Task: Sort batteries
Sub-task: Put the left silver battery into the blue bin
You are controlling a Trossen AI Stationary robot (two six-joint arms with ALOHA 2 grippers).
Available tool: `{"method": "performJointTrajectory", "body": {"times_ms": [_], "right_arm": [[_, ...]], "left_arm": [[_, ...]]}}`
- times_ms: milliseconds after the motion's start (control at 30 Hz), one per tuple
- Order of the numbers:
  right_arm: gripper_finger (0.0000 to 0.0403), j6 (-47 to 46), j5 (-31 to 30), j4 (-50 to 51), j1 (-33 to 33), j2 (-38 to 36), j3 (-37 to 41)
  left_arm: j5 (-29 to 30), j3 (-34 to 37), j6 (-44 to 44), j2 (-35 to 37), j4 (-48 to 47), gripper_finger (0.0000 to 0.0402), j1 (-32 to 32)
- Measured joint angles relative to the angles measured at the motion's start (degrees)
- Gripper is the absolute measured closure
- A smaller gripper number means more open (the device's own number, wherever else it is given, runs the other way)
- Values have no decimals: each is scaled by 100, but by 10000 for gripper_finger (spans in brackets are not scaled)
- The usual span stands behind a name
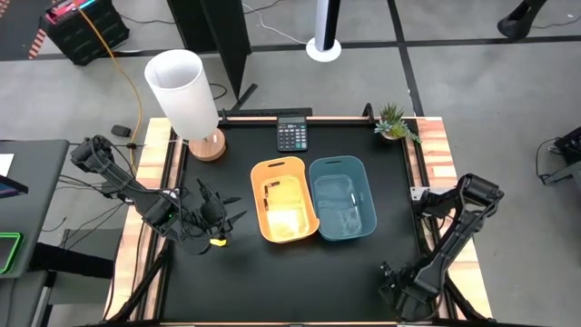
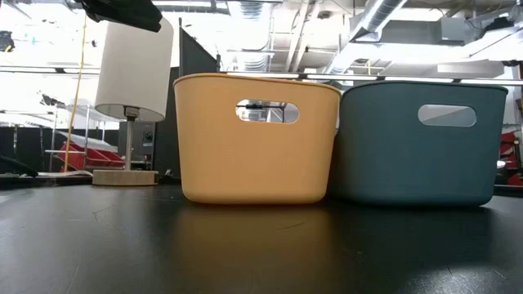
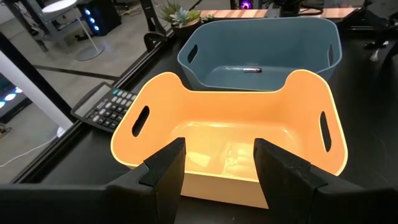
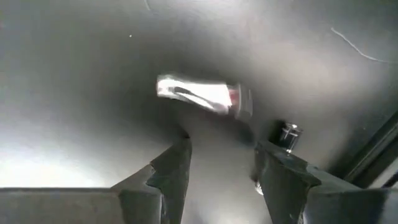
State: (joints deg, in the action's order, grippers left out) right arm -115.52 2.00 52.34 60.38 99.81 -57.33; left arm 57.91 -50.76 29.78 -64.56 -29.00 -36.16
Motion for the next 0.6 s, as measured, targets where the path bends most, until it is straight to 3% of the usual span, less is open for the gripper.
{"method": "performJointTrajectory", "body": {"times_ms": [367,600], "right_arm": [[206,560,-17,-23,-187,0,-10],[206,1480,-883,320,-574,-73,-262]], "left_arm": [[0,0,-22,-1,-4,217,0],[-6,0,-20,0,-2,217,0]]}}
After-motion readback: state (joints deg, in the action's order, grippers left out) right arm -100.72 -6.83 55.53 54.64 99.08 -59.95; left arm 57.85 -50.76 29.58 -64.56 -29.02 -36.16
